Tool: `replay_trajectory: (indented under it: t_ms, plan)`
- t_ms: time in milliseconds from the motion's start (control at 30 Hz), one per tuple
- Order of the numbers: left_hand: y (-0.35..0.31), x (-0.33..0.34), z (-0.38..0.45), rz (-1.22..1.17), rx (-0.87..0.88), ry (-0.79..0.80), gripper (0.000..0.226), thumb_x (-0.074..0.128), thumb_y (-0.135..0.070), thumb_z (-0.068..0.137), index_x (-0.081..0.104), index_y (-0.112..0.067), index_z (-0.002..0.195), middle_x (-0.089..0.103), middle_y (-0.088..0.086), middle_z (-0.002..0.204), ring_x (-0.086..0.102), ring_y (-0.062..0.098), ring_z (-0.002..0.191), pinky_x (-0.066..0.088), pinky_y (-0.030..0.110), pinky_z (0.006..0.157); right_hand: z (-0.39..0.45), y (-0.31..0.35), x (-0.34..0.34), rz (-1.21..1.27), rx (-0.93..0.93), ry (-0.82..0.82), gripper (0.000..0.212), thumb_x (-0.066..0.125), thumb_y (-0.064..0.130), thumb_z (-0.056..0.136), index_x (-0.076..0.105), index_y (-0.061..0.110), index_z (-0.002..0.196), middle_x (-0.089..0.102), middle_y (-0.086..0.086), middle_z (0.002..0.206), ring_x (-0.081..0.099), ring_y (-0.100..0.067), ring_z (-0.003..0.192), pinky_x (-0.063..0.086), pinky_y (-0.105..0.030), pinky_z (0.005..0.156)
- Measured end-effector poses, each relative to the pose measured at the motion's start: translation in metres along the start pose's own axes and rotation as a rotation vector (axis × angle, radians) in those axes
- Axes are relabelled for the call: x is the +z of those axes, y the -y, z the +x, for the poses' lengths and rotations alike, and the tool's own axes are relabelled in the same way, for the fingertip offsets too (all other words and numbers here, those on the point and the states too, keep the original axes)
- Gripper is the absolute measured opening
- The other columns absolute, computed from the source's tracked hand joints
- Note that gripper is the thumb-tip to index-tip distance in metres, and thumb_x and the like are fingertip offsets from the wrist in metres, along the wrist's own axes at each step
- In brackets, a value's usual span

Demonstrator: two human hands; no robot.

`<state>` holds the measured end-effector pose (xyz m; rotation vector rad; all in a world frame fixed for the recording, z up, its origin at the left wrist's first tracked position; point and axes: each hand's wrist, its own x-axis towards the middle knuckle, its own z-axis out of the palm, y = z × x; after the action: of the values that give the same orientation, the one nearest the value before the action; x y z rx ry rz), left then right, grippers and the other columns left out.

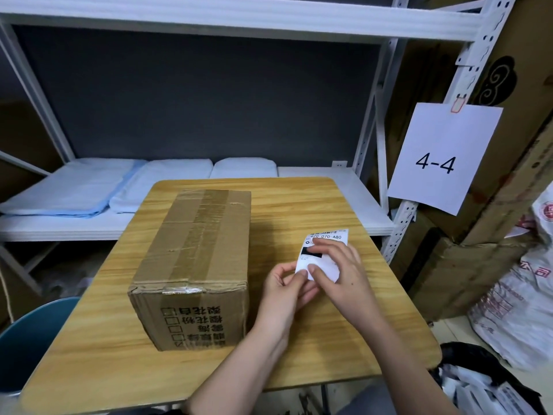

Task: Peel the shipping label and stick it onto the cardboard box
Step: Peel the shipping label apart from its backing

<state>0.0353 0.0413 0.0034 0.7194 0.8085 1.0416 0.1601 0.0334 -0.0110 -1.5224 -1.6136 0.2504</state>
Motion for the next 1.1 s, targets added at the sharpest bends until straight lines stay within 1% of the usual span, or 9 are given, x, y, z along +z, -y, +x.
replay_trajectory:
  t_ms: [133,267,367,533,733,800,933,1033,1100]
  plan:
    - [-0.002,0.001,0.001,-0.118,-0.025,-0.003,0.005,0.053,-0.003,0.092,0.054,-0.007,0.089,0.069,0.008,0.074,0.070,0.007,0.056,0.059,0.020,0.060,-0.001,-0.003,-0.006,0.028,0.032,0.071,0.045,0.054,0.049,0.076,0.060,0.034,0.117,0.048,0.030,0.131,0.037,-0.001,0.125,0.020,-0.002,0.099]
    - [-0.003,-0.001,0.000,-0.168,-0.041,0.065,0.010,0.054,-0.005,0.091,0.057,-0.009,0.083,0.072,0.003,0.066,0.071,0.008,0.062,0.060,0.022,0.066,-0.001,-0.005,-0.009,0.076,0.057,0.085,0.045,0.056,0.052,0.078,0.057,0.038,0.121,0.046,0.028,0.135,0.037,0.003,0.129,0.026,-0.017,0.106]
    - [-0.003,0.000,-0.002,-0.149,-0.013,0.062,0.009,0.054,-0.005,0.091,0.063,-0.007,0.089,0.073,0.005,0.074,0.072,0.009,0.067,0.060,0.022,0.069,-0.002,-0.006,-0.011,0.108,0.090,0.085,0.037,0.058,0.047,0.085,0.059,0.039,0.122,0.047,0.023,0.135,0.039,0.007,0.127,0.032,-0.020,0.106]
    - [-0.005,0.002,-0.002,-0.104,0.049,0.040,0.010,0.056,-0.004,0.090,0.063,-0.003,0.097,0.068,0.012,0.087,0.071,0.009,0.071,0.059,0.023,0.072,-0.005,-0.001,-0.010,0.004,0.073,0.055,0.043,0.045,0.059,0.083,0.057,0.043,0.121,0.052,0.025,0.121,0.051,0.006,0.115,0.046,-0.025,0.093]
    - [-0.011,0.005,-0.006,-0.104,0.090,0.023,0.005,0.056,-0.009,0.091,0.061,-0.008,0.093,0.067,0.015,0.091,0.070,0.014,0.073,0.060,0.024,0.071,-0.004,0.005,-0.015,-0.052,0.054,0.037,0.039,0.047,0.054,0.087,0.056,0.040,0.122,0.054,0.023,0.118,0.053,0.003,0.110,0.047,-0.025,0.089]
    - [-0.012,0.006,-0.007,-0.097,0.106,0.015,0.005,0.056,-0.010,0.091,0.060,-0.009,0.092,0.067,0.014,0.089,0.071,0.014,0.072,0.060,0.024,0.070,-0.004,0.005,-0.016,-0.032,0.068,0.033,0.036,0.050,0.052,0.087,0.055,0.038,0.119,0.056,0.023,0.117,0.054,0.003,0.108,0.048,-0.026,0.089]
    - [-0.014,0.007,-0.008,-0.070,0.116,-0.001,0.005,0.054,-0.008,0.092,0.058,-0.010,0.089,0.068,0.013,0.085,0.072,0.011,0.068,0.060,0.023,0.068,-0.004,0.006,-0.018,-0.023,0.091,0.044,0.028,0.051,0.053,0.085,0.050,0.036,0.107,0.060,0.020,0.106,0.058,-0.001,0.095,0.051,-0.032,0.078]
    - [-0.014,0.008,-0.008,-0.064,0.118,0.003,0.004,0.054,-0.007,0.092,0.058,-0.008,0.091,0.068,0.015,0.087,0.072,0.010,0.067,0.060,0.021,0.066,-0.005,0.007,-0.019,-0.057,0.082,0.044,0.027,0.048,0.053,0.087,0.051,0.036,0.108,0.057,0.022,0.110,0.056,0.000,0.096,0.051,-0.033,0.079]
    - [-0.013,0.009,-0.007,-0.065,0.115,0.000,0.006,0.055,-0.006,0.091,0.059,-0.005,0.095,0.068,0.015,0.089,0.072,0.008,0.067,0.059,0.020,0.067,-0.006,0.007,-0.019,-0.161,0.044,0.019,0.030,0.042,0.056,0.088,0.055,0.037,0.109,0.055,0.023,0.113,0.058,0.000,0.090,0.052,-0.031,0.072]
